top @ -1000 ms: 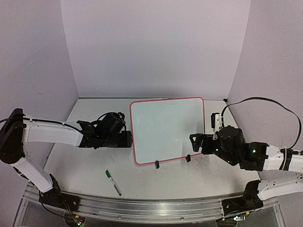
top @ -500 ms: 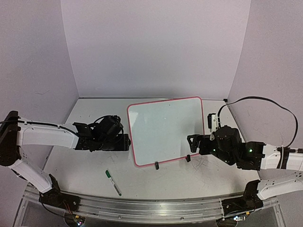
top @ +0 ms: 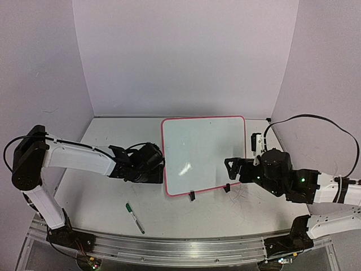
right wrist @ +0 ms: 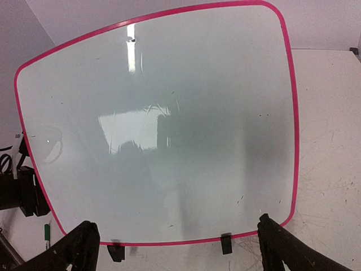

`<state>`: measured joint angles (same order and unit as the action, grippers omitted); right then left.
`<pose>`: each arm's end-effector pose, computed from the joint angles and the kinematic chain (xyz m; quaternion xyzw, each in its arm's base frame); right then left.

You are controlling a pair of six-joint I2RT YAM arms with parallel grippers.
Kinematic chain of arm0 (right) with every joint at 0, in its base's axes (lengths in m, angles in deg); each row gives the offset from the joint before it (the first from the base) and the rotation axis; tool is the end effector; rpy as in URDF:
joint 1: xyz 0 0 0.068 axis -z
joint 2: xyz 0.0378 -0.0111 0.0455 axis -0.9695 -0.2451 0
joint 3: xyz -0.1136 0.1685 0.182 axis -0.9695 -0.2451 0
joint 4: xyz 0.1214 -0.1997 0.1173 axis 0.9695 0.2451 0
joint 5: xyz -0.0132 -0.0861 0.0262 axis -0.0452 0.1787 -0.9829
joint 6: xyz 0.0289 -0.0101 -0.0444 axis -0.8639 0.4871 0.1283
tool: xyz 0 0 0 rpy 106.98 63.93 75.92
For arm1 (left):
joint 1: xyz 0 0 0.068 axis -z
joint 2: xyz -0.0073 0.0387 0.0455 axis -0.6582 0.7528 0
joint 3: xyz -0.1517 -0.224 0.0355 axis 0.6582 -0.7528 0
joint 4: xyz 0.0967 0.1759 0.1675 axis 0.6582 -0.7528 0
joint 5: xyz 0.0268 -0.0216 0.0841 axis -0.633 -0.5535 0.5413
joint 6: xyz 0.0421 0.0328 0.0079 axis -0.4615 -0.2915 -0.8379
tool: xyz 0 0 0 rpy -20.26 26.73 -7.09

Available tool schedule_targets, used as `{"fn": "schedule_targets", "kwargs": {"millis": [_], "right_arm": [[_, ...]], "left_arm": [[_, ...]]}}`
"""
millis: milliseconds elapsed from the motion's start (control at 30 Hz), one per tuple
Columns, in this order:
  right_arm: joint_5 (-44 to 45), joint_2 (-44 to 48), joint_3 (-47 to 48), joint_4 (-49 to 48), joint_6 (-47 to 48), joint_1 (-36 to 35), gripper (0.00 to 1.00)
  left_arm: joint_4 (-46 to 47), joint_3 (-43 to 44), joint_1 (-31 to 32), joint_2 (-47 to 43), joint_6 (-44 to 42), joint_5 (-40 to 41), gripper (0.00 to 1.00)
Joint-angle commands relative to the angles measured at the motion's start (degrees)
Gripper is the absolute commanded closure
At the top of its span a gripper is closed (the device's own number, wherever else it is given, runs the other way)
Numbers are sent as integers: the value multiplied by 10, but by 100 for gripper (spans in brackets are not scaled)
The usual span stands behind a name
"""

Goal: Write a sentence on the whiteboard
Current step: Adjust the whiteboard on the whiteboard stand, then pick up the whiteboard marker from the corner of the board.

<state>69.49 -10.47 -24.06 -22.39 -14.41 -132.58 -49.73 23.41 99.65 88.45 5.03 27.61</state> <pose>0.1292 0.1711 0.2560 -0.0656 0.8204 0.2566 0.5068 0.1880 -0.2802 0.1856 0.0393 0.9420 -0.1033 0.3168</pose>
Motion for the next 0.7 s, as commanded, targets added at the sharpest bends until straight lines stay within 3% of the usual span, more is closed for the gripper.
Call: {"fn": "schedule_targets", "kwargs": {"millis": [0,367,533,667], "right_arm": [[-2,9,-5,-17,-9,-2,2],[-41,-76,28,-46,32,-3,2],[-46,-111,48,-55,47,-5,2],[-44,-121,54,-71,65,-5,2]], "left_arm": [[0,10,5,-22,2,37,30],[-30,-72,0,-121,4,41,20],[-93,-95,-8,-174,30,6,20],[-149,-129,-8,-228,82,-72,23]]}}
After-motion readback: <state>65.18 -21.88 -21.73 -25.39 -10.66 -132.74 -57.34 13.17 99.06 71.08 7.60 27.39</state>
